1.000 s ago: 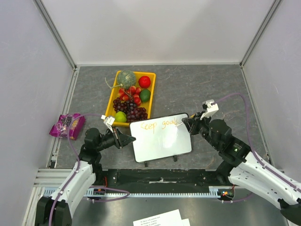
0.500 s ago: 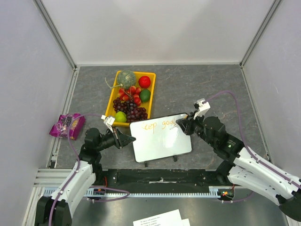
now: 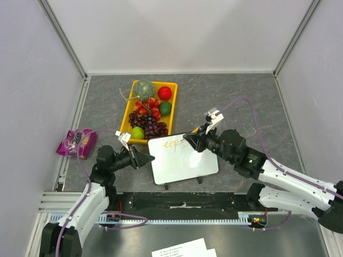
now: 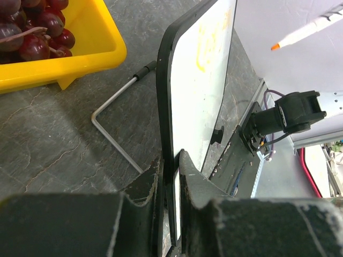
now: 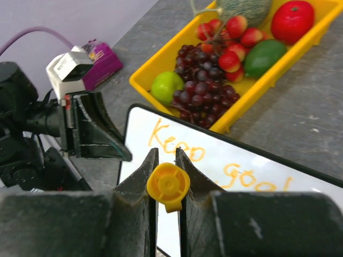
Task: Write a sentence on the whiteboard
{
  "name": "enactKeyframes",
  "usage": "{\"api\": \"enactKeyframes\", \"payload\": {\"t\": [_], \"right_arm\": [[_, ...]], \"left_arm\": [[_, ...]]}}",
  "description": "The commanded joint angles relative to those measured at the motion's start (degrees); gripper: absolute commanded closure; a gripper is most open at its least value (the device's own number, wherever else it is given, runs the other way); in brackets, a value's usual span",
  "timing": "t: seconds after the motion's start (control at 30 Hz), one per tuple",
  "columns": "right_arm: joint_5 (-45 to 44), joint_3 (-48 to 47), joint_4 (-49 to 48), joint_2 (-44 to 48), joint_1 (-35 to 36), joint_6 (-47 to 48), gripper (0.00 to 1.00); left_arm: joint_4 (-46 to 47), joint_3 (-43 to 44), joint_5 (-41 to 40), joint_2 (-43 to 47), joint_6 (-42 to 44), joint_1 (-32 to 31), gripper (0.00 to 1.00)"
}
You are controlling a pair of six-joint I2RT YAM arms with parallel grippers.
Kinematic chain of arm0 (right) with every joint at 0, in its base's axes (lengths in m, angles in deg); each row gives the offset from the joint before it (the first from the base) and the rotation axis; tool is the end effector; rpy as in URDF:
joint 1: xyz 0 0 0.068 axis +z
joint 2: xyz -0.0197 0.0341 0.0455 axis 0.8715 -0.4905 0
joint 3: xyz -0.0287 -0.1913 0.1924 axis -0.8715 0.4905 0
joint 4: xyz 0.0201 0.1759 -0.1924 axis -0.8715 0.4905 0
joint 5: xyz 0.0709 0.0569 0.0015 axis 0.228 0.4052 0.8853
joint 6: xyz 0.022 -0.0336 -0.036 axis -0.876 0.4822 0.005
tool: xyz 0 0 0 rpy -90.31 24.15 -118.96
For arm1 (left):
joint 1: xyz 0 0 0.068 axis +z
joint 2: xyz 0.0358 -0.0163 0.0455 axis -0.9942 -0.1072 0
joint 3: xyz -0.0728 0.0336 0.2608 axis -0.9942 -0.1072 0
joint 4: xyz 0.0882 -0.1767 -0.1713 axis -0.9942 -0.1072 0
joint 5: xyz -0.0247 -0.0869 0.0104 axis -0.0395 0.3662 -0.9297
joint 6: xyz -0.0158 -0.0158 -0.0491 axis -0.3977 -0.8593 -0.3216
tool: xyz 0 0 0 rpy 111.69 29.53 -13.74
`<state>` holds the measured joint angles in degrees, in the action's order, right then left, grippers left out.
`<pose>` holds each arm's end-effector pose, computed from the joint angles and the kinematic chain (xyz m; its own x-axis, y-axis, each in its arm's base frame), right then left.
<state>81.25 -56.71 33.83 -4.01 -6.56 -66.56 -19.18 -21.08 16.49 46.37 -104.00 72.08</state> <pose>0.1292 0.1695 0.3146 -0.4217 0.2208 -0.8794 -0.5898 0.6698 0.4510 0.1306 -0.0533 0.1614 -0.6780 -0.2624 -0.6866 0.5261 0.4792 -0.7026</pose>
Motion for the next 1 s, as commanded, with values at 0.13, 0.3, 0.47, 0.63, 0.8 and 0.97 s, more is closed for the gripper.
{"api": "enactKeyframes", "payload": {"t": [0.13, 0.3, 0.47, 0.63, 0.8, 0.97], "right_arm": [[-9.5, -3.6, -9.3, -6.5, 10.9, 2.1, 1.0], [-18.6, -2.0, -11.8, -8.4, 19.6, 3.5, 1.0], [-28.6, -0.2, -14.4, -9.8, 25.6, 5.3, 1.0], [-33.2, 2.3, -18.6, -11.3, 27.8, 5.7, 1.0], [-34.2, 3.4, -21.6, -14.0, 27.9, 6.2, 1.0], [-34.5, 3.1, -23.4, -15.9, 27.9, 6.3, 1.0]], "left_arm": [[1.2, 0.0, -1.2, 0.0, 2.0, 0.1, 0.98], [1.1, 0.0, -1.0, 0.0, 1.9, 0.1, 0.98], [1.0, -0.1, -1.0, 0.3, 1.8, 0.1, 0.98], [1.0, -0.1, -0.9, 0.5, 1.9, 0.1, 0.98], [1.0, -0.1, -0.8, 0.5, 1.7, 0.1, 0.98], [1.0, -0.1, -1.0, 0.6, 1.8, 0.1, 0.98]]}}
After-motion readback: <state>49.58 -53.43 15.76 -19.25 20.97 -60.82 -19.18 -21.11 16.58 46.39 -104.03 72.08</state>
